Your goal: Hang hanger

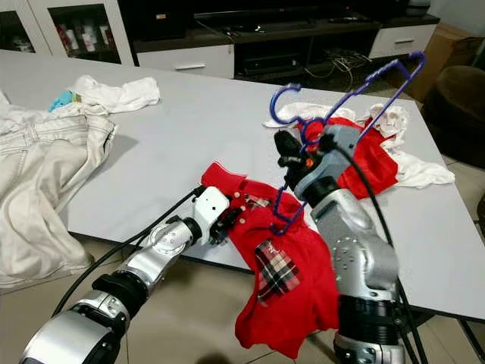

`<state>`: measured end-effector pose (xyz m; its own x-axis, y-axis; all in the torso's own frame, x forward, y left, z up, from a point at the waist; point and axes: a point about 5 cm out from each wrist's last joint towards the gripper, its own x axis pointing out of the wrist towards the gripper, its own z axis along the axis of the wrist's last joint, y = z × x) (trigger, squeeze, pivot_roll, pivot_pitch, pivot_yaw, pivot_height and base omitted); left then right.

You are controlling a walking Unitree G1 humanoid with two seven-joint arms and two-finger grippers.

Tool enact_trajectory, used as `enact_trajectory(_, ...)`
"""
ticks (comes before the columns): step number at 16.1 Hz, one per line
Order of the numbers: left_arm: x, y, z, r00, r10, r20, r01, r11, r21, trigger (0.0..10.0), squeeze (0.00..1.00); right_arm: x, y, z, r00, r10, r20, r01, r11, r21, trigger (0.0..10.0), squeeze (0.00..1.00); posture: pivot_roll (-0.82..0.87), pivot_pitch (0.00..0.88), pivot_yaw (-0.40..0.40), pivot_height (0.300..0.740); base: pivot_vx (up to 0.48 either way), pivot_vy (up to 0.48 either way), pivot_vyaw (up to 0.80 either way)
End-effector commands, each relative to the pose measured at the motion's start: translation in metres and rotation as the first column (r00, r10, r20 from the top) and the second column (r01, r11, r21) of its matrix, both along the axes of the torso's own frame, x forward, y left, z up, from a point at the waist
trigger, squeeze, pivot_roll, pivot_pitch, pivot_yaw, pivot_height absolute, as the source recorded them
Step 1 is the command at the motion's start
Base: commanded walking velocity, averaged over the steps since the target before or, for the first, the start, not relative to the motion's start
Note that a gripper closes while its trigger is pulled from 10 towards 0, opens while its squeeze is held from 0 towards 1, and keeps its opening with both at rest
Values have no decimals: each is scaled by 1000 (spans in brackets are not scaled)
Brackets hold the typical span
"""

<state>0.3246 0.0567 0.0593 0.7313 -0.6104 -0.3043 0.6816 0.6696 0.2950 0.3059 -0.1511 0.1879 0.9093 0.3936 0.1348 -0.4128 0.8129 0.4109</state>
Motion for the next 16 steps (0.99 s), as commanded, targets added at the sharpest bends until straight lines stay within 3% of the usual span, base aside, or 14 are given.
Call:
enact_trajectory(1, -15, 9, -29, 991, 3, -131, 10, 995, 102, 10000, 0, -2, -1, 5, 1000, -3, -8, 3, 1000, 27, 10000, 0, -96, 0, 12, 740, 0, 0, 0)
enact_trajectory(7, -13, 10, -28, 992, 12, -125, 1, 995, 102, 10000, 0, -14, 30, -15, 994, 46, -96, -41, 998, 55, 10000, 0, -94, 0, 13, 740, 0, 0, 0)
enact_trajectory(13, -12, 12, -27, 993, 22, -117, -10, 994, 106, 10000, 0, -14, 24, -45, 986, -46, -158, 18, 985, -174, 10000, 0, -91, 0, 12, 740, 0, 0, 0)
enact_trajectory(16, -11, 13, -27, 993, 29, -113, -17, 994, 107, 10000, 0, -8, 4, -56, 973, -166, -161, 97, 925, -367, 10000, 0, -91, 0, 11, 740, 0, 0, 0)
